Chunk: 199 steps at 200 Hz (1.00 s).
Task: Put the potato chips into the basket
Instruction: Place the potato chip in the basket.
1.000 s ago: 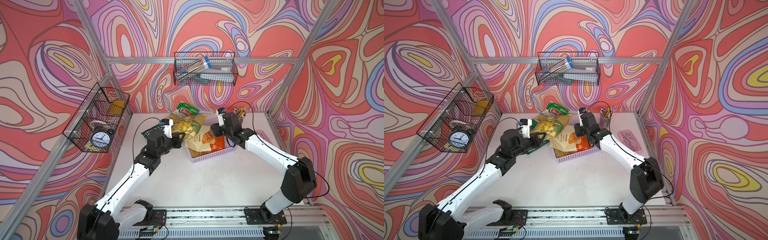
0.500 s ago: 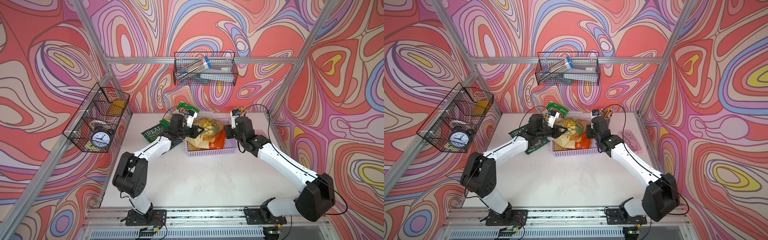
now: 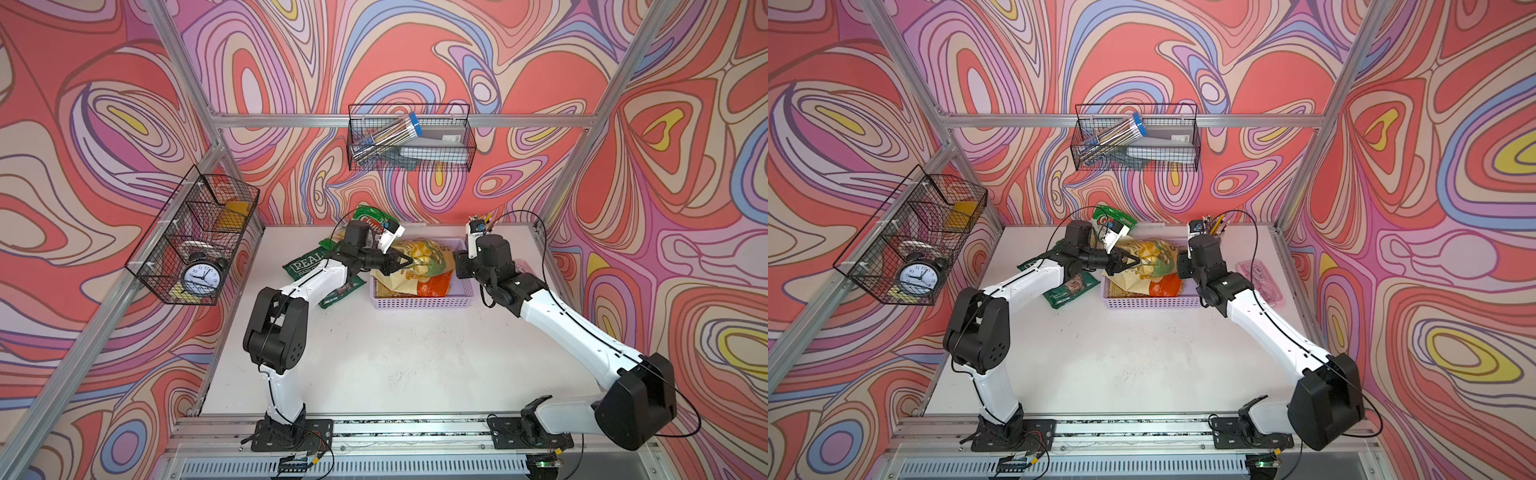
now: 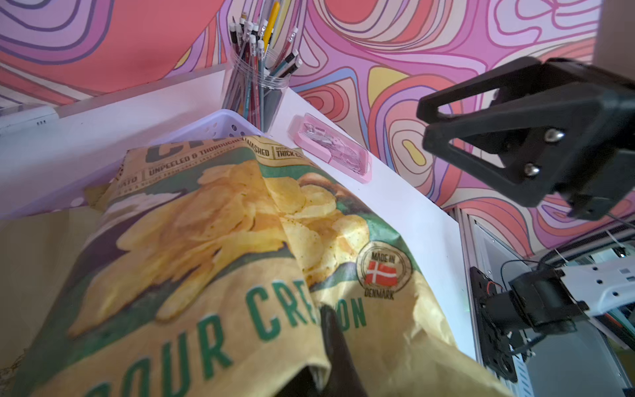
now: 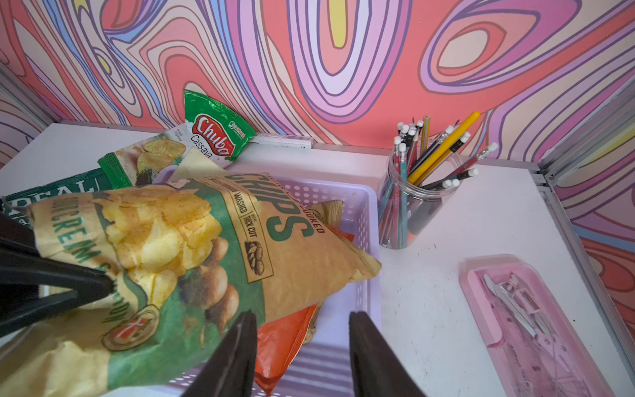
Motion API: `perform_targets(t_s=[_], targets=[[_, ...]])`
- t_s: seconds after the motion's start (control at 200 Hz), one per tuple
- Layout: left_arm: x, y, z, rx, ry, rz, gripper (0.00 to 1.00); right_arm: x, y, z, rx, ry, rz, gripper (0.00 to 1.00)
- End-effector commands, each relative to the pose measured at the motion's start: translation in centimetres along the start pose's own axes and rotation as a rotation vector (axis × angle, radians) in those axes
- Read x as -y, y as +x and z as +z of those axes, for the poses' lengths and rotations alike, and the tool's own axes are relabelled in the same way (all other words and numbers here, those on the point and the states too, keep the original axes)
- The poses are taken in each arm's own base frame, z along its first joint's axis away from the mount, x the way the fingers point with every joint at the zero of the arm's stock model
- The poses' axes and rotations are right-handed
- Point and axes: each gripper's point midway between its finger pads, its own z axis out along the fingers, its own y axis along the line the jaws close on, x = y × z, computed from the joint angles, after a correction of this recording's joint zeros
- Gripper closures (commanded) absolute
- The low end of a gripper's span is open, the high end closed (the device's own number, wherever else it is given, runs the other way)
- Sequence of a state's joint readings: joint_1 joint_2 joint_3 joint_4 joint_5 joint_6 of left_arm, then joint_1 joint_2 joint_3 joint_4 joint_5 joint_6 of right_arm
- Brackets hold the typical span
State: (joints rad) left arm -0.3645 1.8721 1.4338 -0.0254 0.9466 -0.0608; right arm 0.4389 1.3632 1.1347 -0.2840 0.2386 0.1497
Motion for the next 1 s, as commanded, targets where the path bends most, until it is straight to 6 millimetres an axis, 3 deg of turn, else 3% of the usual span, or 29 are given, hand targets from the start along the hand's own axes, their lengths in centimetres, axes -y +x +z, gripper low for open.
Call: perform_targets(t_s=[0.0,0.1,0.285,0.431,0.526,0.701,0.761,0.936,0.991], targets=[[2.3,-3.0,-1.3,0.033,0.109,0.149,1.0,0.0,0.4,0.3,-0.011,-0.004,0.0,0.55],[2.7,-4.1,-1.8,0.045,0.127,0.196,1.0,0.2,0.2,0.1,-0.006,0.005,-0.002,0.55],[0.1,-3.2,-1.5,0.007,0.19,0.155,1.0,0.4,0.3,0.1,-0.013,0.016,-0.012,0.55],[-2.1,-0.8,-0.7,-0.075,0.245,0.067,1.0,0.4,0.6,0.4,-0.025,0.02,-0.014,0.55],[-2.5,0.6,-0.4,-0.133,0.245,0.066,1.0,0.4,0.6,0.5,-0.025,0.022,-0.015,0.55],[-4.6,3.3,-0.1,-0.247,0.165,0.075,1.0,-0.1,0.4,1.0,-0.033,0.006,-0.019,0.55],[-5.7,4.1,0.1,-0.283,0.129,0.067,0.94,-0.3,0.5,1.2,-0.038,-0.005,-0.019,0.55],[-7.2,4.8,-0.4,-0.315,0.077,0.061,0.92,-0.6,0.4,1.2,-0.043,-0.019,-0.018,0.55],[-7.7,4.9,-0.5,-0.314,0.059,0.051,0.85,-0.5,0.3,1.1,-0.042,-0.018,-0.018,0.54]])
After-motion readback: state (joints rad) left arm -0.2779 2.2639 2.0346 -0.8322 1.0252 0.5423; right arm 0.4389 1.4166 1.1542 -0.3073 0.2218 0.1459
